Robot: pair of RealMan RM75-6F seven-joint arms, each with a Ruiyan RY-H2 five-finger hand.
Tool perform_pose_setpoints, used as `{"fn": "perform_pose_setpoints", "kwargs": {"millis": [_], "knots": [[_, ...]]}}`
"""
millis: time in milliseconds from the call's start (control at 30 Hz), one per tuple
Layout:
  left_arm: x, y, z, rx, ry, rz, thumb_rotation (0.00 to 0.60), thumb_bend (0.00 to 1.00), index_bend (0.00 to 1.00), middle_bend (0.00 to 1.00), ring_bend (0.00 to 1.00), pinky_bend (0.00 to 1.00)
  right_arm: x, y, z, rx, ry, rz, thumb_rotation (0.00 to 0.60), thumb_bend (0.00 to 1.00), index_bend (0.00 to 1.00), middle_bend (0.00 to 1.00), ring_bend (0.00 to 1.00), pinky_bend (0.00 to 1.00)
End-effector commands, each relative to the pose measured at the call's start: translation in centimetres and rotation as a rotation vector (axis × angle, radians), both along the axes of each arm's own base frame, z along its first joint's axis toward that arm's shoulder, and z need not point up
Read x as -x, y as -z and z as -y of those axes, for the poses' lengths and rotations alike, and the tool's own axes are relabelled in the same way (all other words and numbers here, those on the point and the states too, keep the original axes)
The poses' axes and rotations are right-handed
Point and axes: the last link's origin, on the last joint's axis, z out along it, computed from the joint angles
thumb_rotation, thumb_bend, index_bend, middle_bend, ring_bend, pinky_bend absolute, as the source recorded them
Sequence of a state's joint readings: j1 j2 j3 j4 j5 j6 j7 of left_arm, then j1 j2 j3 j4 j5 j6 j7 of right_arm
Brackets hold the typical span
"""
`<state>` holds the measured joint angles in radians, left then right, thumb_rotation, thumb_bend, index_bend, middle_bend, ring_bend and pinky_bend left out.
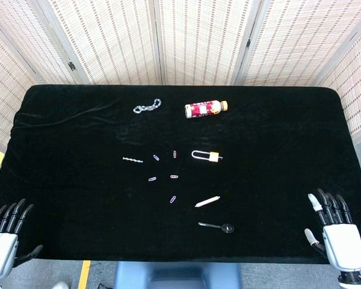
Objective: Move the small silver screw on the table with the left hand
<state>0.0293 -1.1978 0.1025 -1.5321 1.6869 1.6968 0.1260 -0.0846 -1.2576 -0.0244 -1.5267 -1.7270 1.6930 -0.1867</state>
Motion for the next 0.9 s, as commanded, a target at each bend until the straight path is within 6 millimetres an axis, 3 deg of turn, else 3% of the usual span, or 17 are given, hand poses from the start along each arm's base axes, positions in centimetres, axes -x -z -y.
{"fn": "perform_pose_setpoints", "kwargs": {"millis": [33,200,233,300,333,367,433,500,567,633,733,900], "knots": [[0.0,0.1,0.0,0.008,0.0,-0.001,0.6,0.16,0.0,0.0,0.0,0.0,0.0,0.0,-0.1,0.001,0.002,-0.002,0.6,0.29,0.0,0.0,0.01,0.0],[-0.4,0.1,-0.8,0.047,0.05,0.042,0.6,0.16,0.0,0.0,0.0,0.02,0.0,-0.2,-0.2,0.015,0.0,0.007,0.6,0.29,0.0,0.0,0.01,0.0],[-0.5,0.1,-1.2,0.058,0.059,0.058,0.6,0.17,0.0,0.02,0.03,0.11,0.0,-0.4,-0.2,0.022,-0.001,0.011,0.6,0.29,0.0,0.0,0.01,0.0],[-1.0,0.0,-3.0,0.066,0.104,0.068,0.6,0.17,0.0,0.18,0.24,0.4,0.0,-0.5,-0.3,0.036,-0.001,0.019,0.6,0.29,0.0,0.0,0.01,0.0],[-1.6,0.1,-4.2,0.081,0.137,0.077,0.6,0.17,0.03,0.41,0.49,0.64,-0.1,-0.6,-0.2,0.046,-0.009,0.018,0.6,0.29,0.0,0.0,0.01,0.0],[-2.2,0.4,-5.3,0.108,0.168,0.1,0.6,0.17,0.08,0.61,0.7,0.81,-0.2,-0.7,-0.1,0.059,-0.018,0.012,0.6,0.29,0.0,0.0,0.01,0.0],[-3.8,1.2,-7.8,0.164,0.235,0.182,0.6,0.18,0.24,0.86,0.93,0.97,-0.3,-0.6,0.1,0.084,-0.031,-0.007,0.6,0.29,0.0,0.0,0.01,0.0],[-4.6,1.8,-9.5,0.171,0.255,0.223,0.6,0.2,0.35,0.96,0.99,1.0,-0.4,-0.5,0.3,0.083,-0.036,-0.004,0.6,0.29,0.0,0.0,0.01,0.0],[-5.4,2.3,-11.0,0.165,0.265,0.243,0.6,0.21,0.45,1.0,1.0,1.0,-0.4,-0.4,0.4,0.07,-0.039,0.005,0.6,0.29,0.0,0.0,0.01,0.0],[-7.0,3.8,-14.9,0.188,0.237,0.247,0.6,0.21,0.52,1.0,1.0,1.0,-0.2,-0.6,0.9,0.046,-0.036,0.028,0.6,0.29,0.0,0.0,0.01,0.0],[-8.5,5.3,-18.7,0.215,0.189,0.247,0.6,0.21,0.52,1.0,1.0,1.0,0.1,-1.1,1.4,0.05,-0.016,0.044,0.6,0.29,0.0,0.0,0.01,0.0],[-10.4,7.8,-22.6,0.23,0.166,0.224,0.6,0.21,0.5,1.0,1.0,1.0,0.8,-2.0,2.2,0.07,0.024,0.079,0.6,0.29,0.0,0.0,0.01,0.0]]}}
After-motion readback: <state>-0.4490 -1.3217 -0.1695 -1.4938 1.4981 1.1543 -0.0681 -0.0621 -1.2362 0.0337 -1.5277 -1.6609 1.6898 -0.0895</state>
